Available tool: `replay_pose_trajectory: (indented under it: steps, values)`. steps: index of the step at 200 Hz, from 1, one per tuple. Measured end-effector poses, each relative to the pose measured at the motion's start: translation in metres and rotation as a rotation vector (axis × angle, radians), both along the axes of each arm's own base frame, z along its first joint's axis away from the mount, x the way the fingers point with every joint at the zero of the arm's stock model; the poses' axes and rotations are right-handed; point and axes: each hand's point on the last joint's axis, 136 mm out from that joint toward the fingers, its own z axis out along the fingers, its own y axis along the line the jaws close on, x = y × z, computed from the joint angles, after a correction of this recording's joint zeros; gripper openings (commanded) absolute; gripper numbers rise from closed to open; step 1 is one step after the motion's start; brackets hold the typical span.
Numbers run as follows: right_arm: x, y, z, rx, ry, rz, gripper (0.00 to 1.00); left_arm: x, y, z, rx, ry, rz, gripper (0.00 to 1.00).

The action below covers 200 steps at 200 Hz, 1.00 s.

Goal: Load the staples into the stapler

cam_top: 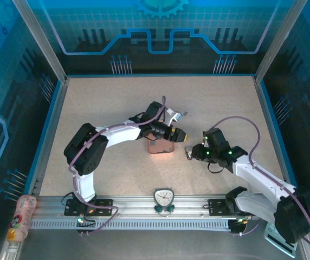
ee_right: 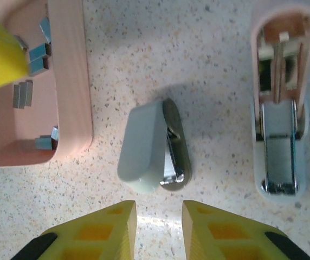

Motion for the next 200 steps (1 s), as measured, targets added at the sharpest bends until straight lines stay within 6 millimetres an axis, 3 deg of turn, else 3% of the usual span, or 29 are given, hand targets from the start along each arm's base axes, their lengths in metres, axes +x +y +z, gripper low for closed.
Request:
replay_pose_trajectory:
  steps: [29, 56, 107, 155, 200]
  values:
    - [0.013, 0.004, 0.0, -0.039, 0.017, 0.032, 0.29, 0.008, 0.01, 0.018, -0.026, -0.042, 0.03, 0.68]
    - [0.018, 0.004, -0.007, -0.061, 0.04, 0.048, 0.28, 0.009, 0.014, 0.016, -0.022, -0.041, 0.04, 0.68]
    - [0.011, 0.006, -0.043, -0.096, 0.168, 0.071, 0.2, 0.01, 0.017, 0.011, -0.018, -0.039, 0.049, 0.68]
    - [0.014, 0.012, -0.046, -0.098, 0.208, 0.069, 0.16, 0.011, 0.018, 0.01, -0.015, -0.042, 0.054, 0.68]
    - [0.013, 0.011, -0.037, -0.115, 0.19, 0.07, 0.24, 0.012, 0.018, 0.009, -0.01, -0.046, 0.061, 0.69]
